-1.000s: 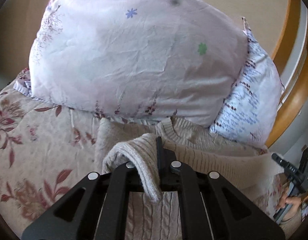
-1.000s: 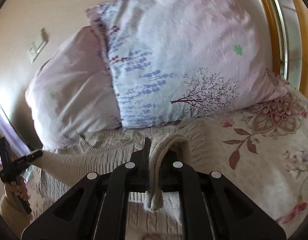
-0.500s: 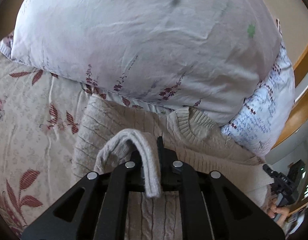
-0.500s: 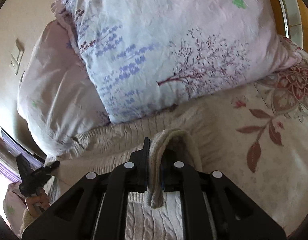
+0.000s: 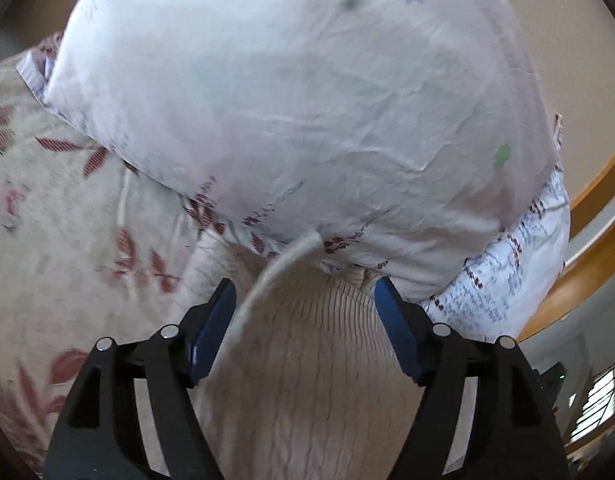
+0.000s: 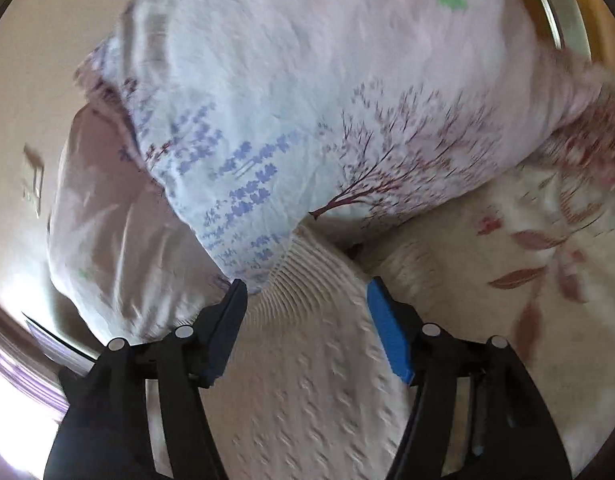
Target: Fold small clothes
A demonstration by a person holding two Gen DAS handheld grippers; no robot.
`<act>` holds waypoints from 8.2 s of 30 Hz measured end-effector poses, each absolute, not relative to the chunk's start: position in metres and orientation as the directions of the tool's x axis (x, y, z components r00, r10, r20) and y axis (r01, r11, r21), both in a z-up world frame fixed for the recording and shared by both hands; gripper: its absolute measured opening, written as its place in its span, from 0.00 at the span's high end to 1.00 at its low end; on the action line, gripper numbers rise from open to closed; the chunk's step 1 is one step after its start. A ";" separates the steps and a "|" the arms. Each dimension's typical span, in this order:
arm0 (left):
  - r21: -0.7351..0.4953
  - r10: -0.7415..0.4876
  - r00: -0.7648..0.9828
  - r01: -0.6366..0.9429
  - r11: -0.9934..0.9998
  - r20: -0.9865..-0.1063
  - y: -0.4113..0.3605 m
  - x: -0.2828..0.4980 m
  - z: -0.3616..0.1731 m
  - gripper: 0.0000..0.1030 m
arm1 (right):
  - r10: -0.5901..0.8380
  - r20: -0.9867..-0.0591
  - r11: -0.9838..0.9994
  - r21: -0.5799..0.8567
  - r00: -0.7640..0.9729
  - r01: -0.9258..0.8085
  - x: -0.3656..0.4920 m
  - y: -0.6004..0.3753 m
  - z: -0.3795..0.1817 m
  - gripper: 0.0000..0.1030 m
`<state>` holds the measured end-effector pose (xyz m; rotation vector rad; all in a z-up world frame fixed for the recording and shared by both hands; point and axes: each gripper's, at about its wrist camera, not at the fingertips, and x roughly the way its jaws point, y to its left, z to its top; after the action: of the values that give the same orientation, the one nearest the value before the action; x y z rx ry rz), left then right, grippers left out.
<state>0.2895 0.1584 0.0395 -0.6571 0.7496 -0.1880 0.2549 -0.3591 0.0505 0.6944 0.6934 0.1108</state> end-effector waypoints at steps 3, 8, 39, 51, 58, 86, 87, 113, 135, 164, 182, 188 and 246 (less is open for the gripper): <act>-0.554 -0.353 0.717 -0.054 0.831 -0.601 0.167 0.274 0.043 0.37 | 0.238 -0.595 0.861 0.496 0.768 0.117 0.232 -0.358 0.060 0.58; -0.420 -0.284 0.692 -0.030 0.907 -0.664 0.167 0.249 0.037 0.47 | 0.217 -0.664 0.910 0.403 0.716 0.098 0.210 -0.357 0.048 0.61; -0.399 -0.322 0.637 0.024 0.917 -0.700 0.174 0.213 0.012 0.92 | 0.084 -0.743 0.953 0.255 0.664 0.163 0.183 -0.343 0.018 0.90; -0.334 -0.299 0.666 0.079 0.939 -0.683 0.162 0.199 0.024 0.59 | 0.002 -0.682 0.984 0.131 0.732 0.120 0.174 -0.315 0.051 0.62; -0.295 -0.261 0.623 0.051 0.954 -0.737 0.157 0.201 0.009 0.56 | 0.058 -0.748 0.998 0.059 0.662 -0.021 0.185 -0.275 0.032 0.55; -0.727 -0.533 0.604 -0.117 0.676 -0.593 0.193 0.261 -0.019 0.59 | 0.222 -0.759 0.973 0.212 0.612 -0.090 0.194 -0.243 0.028 0.45; -0.729 -0.534 0.604 -0.117 0.674 -0.591 0.193 0.261 -0.019 0.59 | 0.225 -0.760 0.973 0.213 0.610 -0.094 0.194 -0.242 0.026 0.45; -0.834 -0.619 0.631 -0.084 0.545 -0.468 0.184 0.254 -0.007 0.83 | 0.244 -0.766 0.968 0.224 0.594 -0.109 0.187 -0.242 0.019 0.35; -0.853 -0.823 0.397 0.158 0.497 -0.406 -0.019 0.277 0.017 0.69 | 0.320 -0.687 0.920 0.391 0.653 -0.040 0.185 -0.287 0.038 0.35; -0.691 -0.679 0.507 0.205 0.693 -0.531 0.042 0.262 -0.002 0.31 | 0.659 -0.579 0.662 0.750 0.481 -0.004 0.286 -0.237 0.004 0.81; -0.729 -0.741 0.478 0.261 0.633 -0.473 0.035 0.253 0.002 0.24 | 0.057 -0.750 0.971 0.196 0.659 0.139 0.248 -0.319 0.067 0.85; -0.721 -0.760 0.449 0.301 0.624 -0.470 0.026 0.251 0.003 0.24 | 0.089 -0.741 0.951 0.262 0.666 0.163 0.240 -0.330 0.051 0.85; -0.675 -0.702 0.370 0.225 0.703 -0.608 -0.042 0.240 0.009 0.41 | 0.389 -0.649 0.710 0.663 0.654 0.235 0.248 -0.412 0.033 0.49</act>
<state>0.2398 -0.0419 0.0088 -0.5373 1.0297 -0.6326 0.2478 -0.4116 0.0332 0.8023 0.8779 0.0989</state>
